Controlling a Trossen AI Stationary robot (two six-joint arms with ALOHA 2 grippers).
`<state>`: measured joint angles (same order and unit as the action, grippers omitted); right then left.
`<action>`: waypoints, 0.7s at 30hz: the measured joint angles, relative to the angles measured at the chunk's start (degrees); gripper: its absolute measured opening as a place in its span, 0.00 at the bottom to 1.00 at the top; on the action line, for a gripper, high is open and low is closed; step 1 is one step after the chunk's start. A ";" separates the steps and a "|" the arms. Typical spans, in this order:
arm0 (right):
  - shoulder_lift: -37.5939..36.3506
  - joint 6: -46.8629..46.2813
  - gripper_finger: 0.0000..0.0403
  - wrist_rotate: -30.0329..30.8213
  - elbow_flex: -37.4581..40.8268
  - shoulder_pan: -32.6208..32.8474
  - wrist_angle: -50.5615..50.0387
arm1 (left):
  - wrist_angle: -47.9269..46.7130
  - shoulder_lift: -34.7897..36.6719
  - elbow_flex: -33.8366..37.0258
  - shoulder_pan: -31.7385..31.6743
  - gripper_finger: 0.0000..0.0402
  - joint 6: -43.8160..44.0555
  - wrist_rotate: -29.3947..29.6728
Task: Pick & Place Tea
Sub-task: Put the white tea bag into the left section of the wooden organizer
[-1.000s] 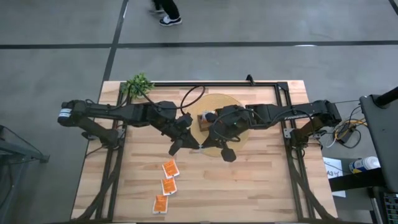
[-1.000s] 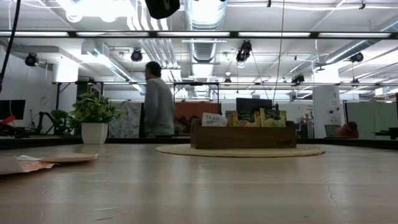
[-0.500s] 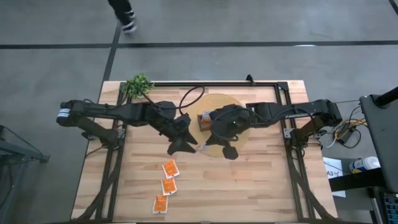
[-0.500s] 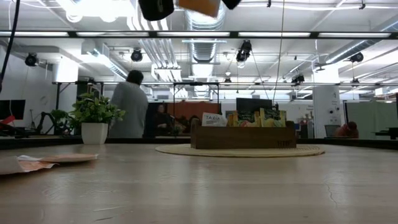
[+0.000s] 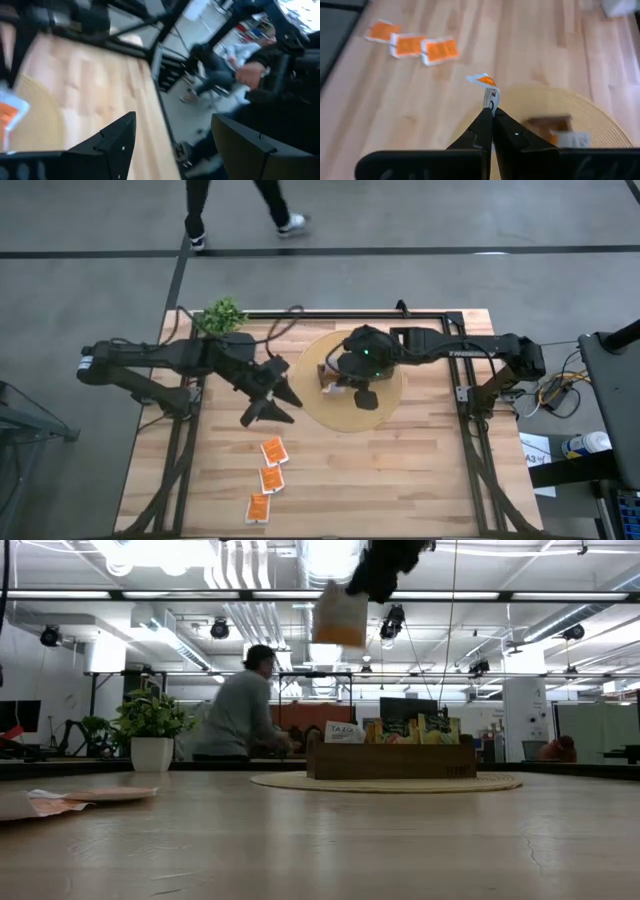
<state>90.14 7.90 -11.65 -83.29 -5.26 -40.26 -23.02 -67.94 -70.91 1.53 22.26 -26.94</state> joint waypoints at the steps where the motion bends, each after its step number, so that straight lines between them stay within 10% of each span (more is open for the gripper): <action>1: 0.04 0.67 0.02 0.10 0.50 -0.88 -0.21 | -0.03 0.72 0.00 -0.02 0.63 -0.53 1.66; 21: 9.41 10.36 0.02 1.33 3.87 -9.90 2.69 | -3.84 3.91 0.03 -0.03 0.63 -2.53 10.50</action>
<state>99.55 18.26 -10.32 -79.42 -15.16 -37.57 -26.85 -64.03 -70.88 1.50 19.73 -16.45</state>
